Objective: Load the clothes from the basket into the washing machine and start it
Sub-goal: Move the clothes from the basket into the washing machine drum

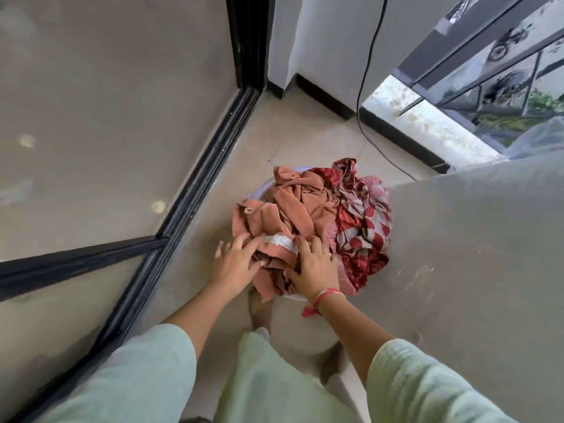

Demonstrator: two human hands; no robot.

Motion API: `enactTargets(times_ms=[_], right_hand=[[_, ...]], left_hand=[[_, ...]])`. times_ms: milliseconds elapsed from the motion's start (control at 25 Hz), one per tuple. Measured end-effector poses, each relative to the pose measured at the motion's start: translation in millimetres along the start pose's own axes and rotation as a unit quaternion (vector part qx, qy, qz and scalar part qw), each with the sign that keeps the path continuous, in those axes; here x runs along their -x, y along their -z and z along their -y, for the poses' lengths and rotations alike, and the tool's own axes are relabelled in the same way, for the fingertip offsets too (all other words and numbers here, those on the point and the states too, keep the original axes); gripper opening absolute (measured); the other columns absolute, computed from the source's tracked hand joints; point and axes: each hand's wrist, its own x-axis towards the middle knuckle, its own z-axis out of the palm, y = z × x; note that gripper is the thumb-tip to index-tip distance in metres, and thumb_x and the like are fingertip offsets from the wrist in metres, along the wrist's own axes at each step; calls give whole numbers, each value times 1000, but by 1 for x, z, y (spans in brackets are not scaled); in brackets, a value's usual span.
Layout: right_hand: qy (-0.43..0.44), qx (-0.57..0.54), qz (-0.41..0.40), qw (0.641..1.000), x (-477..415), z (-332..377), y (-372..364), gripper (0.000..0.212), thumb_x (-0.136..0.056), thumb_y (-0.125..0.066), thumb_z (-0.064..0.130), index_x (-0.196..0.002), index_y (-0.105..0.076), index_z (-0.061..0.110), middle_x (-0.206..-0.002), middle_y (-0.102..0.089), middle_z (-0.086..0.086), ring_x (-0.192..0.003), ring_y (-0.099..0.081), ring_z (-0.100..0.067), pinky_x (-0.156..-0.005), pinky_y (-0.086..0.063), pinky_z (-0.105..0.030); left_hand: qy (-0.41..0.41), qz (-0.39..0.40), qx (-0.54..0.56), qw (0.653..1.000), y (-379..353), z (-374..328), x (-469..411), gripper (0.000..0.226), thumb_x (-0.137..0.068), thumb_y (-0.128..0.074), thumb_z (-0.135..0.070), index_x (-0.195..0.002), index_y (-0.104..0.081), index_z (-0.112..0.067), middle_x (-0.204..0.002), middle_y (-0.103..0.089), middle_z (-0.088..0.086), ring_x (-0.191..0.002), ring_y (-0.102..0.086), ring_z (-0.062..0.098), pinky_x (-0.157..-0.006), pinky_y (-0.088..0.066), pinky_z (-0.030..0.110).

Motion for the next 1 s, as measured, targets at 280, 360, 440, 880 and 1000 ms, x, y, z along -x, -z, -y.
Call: enactTargets(times_ms=[280,360,440,880,1000], right_hand=[[-12,-134,-98,986,3,18,24,25,-87,-43,10,-108,-56,11,-113,-49,-10,-101,-52,-35,-86,-39,-40],[-31,-242,-117,963,27,26,42,18,-89,-39,5,-100,-53,7,-91,-55,-9,-87,-57,-35,-68,-40,-34],[-36,-313,-139,939,53,29,60,14,-93,-38,7,-99,-51,8,-83,-59,-8,-80,-59,-32,-65,-42,-33],[105,-344,-334,871,179,7,242,20,-95,-43,8,-84,-53,21,-71,-56,5,-64,-53,-12,-57,-34,-20],[146,-303,-412,847,224,-10,310,15,-92,-51,10,-80,-56,17,-61,-50,8,-58,-47,1,-54,-33,-12]], left_hand=[[-39,-106,41,993,30,-15,3,18,-92,-44,-19,-102,-58,-15,-138,-45,-1,-125,-44,22,-112,-19,49],[-53,-141,50,987,51,-26,20,29,-91,-30,-29,-97,-54,-12,-139,-44,3,-128,-41,24,-109,-22,53],[-79,-159,43,983,74,-40,41,44,-88,-17,-36,-102,-51,-11,-121,-58,7,-117,-51,28,-102,-30,51],[-181,-89,-62,977,270,-139,117,35,-76,-69,-33,-108,-55,-28,-95,-54,-4,-94,-59,24,-78,-48,38],[-215,-172,-20,961,310,-171,141,15,-78,-61,-16,-89,-66,-24,-88,-59,4,-87,-61,25,-73,-50,38]])
